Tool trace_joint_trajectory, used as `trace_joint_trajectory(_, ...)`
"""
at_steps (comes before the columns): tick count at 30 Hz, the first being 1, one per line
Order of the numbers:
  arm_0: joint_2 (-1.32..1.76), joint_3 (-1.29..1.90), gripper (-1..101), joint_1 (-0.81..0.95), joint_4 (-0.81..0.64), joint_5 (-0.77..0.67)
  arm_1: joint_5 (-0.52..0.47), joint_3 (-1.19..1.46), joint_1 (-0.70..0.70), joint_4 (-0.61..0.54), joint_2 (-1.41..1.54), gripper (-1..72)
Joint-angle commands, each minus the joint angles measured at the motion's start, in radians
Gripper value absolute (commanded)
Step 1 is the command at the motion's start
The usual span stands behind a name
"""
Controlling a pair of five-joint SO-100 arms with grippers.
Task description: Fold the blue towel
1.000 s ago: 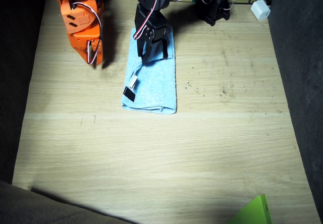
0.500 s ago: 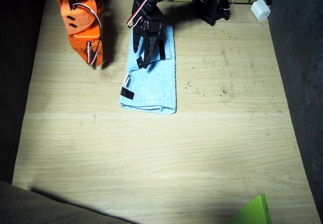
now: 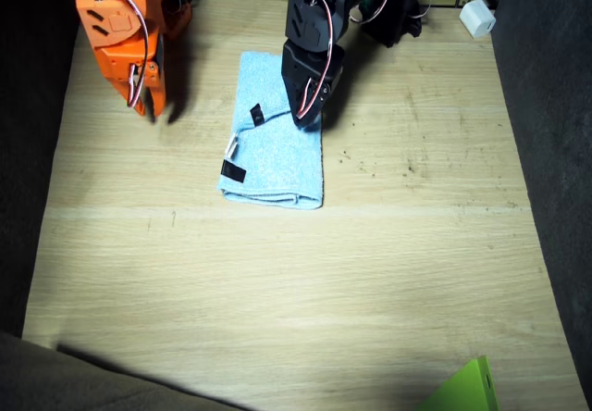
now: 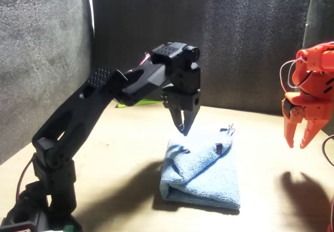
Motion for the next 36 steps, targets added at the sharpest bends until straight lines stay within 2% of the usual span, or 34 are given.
trace_joint_trajectory(1,0.480,0.647,9,-0.044,-0.477,-0.018,0.011,0.012,-0.003,-0.015,0.034,12.5)
trace_joint_trajectory(2,0.566,0.785,10,-0.058,-0.580,-0.012,0.011,0.014,-0.003,-0.018,0.031,12.5)
trace_joint_trajectory(5,0.607,0.877,9,-0.078,-0.581,-0.021,0.009,0.018,-0.003,-0.032,0.021,12.5)
trace_joint_trajectory(19,0.933,1.292,25,-0.080,-0.709,-0.046,0.043,0.003,0.031,-0.067,-0.023,12.5)
trace_joint_trajectory(26,1.022,1.433,25,-0.127,-0.739,-0.021,0.061,-0.011,0.051,-0.091,-0.063,12.5)
trace_joint_trajectory(36,1.062,1.529,25,-0.219,-0.788,-0.061,0.066,-0.025,0.046,-0.114,-0.110,12.5)
